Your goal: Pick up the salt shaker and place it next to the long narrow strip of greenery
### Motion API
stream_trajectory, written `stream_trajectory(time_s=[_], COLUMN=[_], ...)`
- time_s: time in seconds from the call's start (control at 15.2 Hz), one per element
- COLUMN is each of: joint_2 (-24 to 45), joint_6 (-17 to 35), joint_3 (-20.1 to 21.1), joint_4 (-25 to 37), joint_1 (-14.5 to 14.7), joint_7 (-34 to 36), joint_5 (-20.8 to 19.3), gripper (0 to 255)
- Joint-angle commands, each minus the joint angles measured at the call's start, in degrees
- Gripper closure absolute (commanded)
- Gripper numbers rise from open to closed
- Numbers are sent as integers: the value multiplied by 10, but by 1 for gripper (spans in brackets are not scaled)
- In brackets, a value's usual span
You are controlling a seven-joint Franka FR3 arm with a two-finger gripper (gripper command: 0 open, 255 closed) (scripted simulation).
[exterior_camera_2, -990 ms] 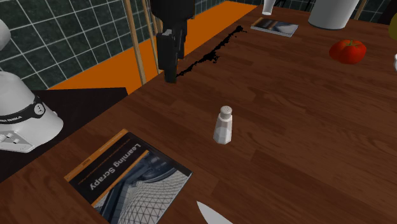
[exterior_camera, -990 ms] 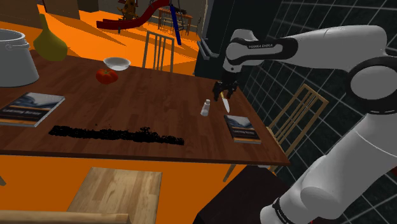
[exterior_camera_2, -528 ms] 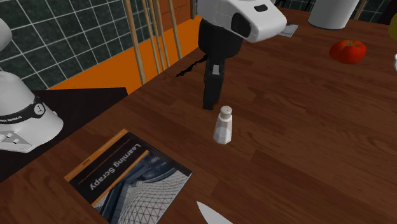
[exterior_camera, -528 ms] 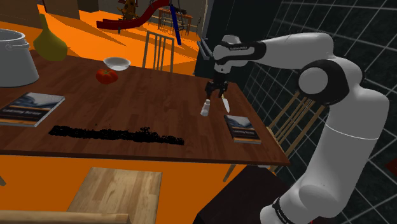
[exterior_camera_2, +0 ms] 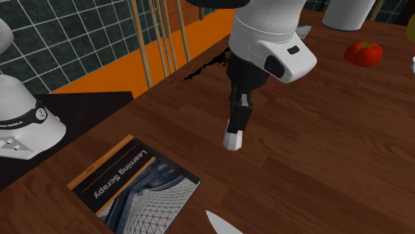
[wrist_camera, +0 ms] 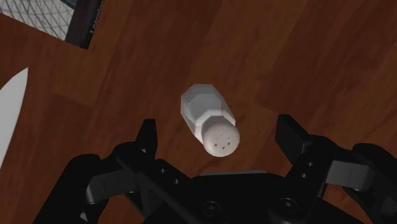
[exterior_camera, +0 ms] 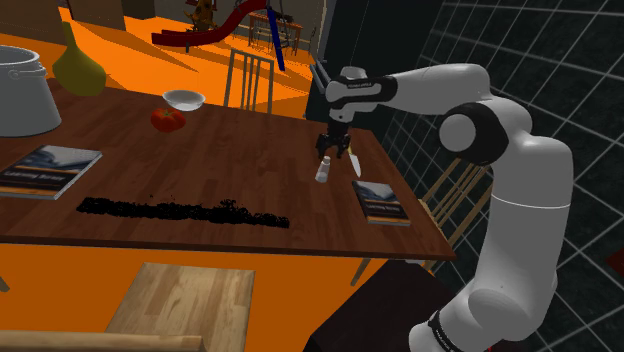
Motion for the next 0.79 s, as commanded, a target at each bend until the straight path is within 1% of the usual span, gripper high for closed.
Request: stream_trajectory(time_s=[0.0,0.07,0.59,0.66,0.73], joint_2=[5,7,7,7,7], joint_6=[12,23,23,23,23], joint_3=[1,2,1,1,1], joint_4=[-7,-16,-16,-16,-16], joint_1=[1,2,2,2,2], joint_7=[0,0,-1,-1,-1], joint_5=[1,2,2,2,2], gripper=[0,0,0,255,255])
